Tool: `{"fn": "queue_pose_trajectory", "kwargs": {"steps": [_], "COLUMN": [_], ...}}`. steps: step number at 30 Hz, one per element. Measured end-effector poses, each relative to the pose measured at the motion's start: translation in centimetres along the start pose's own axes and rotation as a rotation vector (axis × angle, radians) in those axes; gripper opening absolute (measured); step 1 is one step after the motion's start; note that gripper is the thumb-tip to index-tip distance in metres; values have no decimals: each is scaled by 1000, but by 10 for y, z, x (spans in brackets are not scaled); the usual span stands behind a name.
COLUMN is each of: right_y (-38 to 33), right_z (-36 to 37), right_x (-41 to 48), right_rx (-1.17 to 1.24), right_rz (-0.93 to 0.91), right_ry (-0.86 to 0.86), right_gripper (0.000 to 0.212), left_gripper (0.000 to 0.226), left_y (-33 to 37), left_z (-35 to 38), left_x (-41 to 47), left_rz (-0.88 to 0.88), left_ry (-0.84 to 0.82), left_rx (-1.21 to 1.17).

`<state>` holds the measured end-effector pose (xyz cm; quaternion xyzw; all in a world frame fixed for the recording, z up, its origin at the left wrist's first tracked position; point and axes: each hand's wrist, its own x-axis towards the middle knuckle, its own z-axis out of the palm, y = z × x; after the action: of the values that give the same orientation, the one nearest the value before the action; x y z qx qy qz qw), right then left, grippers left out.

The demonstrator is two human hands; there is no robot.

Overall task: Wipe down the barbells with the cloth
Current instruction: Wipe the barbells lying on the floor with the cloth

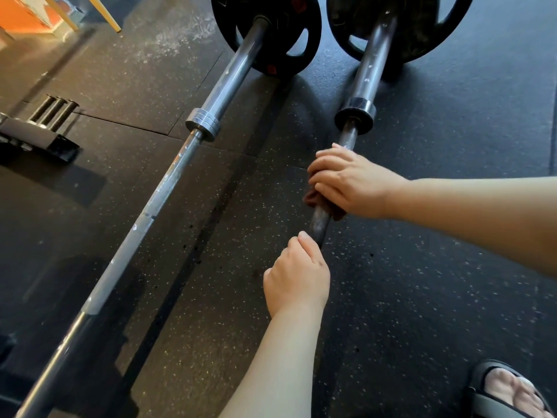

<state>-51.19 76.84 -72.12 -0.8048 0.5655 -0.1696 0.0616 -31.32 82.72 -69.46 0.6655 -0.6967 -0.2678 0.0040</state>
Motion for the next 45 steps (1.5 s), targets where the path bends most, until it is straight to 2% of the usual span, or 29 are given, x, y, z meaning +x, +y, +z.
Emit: {"fn": "queue_pose_trajectory", "kwargs": {"steps": [3, 6, 10, 13, 16, 19, 22, 24, 25, 27, 29, 31, 33, 35, 37, 42, 45], "right_y": [-1, -24, -22, 13, 22, -8, -39, -33, -23, 0, 6, -13, -43, -60, -52, -25, -61], "right_z": [2, 13, -1, -7, -7, 2, 6, 2, 0, -8, -11, -3, 5, 4, 4, -3, 6], "right_x": [6, 2, -2, 10, 22, 13, -9, -11, -9, 1, 10, 7, -6, -17, -18, -6, -19], "right_rx": [-11, -56, 16, -54, -81, -119, -16, 3, -18, -56, -95, -156, -114, -15, -29, -71, -88], "right_rz": [133, 63, -101, 48, 228, 104, -91, -164, -153, -11, 112, 90, 17, -108, -183, 95, 5], "right_ry": [101, 203, -45, 4, 61, 128, 23, -55, -60, -7, 45, 89, 77, -26, -99, 36, 42], "right_gripper": [49, 35, 46, 51, 35, 23, 23, 28, 34, 46, 48, 40, 34, 33, 30, 37, 36], "left_gripper": [57, 57, 55, 56, 55, 55, 52, 50, 51, 53, 53, 51, 47, 43, 42, 55, 60], "left_y": [0, 1, 1, 2, 2, 2, 3, 3, 3, 3, 1, 0, 0, -1, -3, -14, -21], "left_z": [1, 0, -2, -1, -1, -2, -2, -2, -2, -2, -3, -3, -5, -6, -6, -2, -2], "left_x": [0, -1, -1, -1, -2, -1, 1, 2, 1, 1, 0, -1, -2, -4, -6, -17, -31], "left_rz": [-4, -3, 8, 0, -2, -2, 4, 3, 0, -9, -28, -39, -30, -18, -8, -40, -71], "left_ry": [3, 1, 7, -3, -6, -1, 5, 6, 2, 1, -5, -2, 18, 39, 45, 11, 19], "left_rx": [2, 5, -2, 1, -4, -7, -3, -4, -7, -16, -42, -76, -87, -82, -84, 10, 76]}}
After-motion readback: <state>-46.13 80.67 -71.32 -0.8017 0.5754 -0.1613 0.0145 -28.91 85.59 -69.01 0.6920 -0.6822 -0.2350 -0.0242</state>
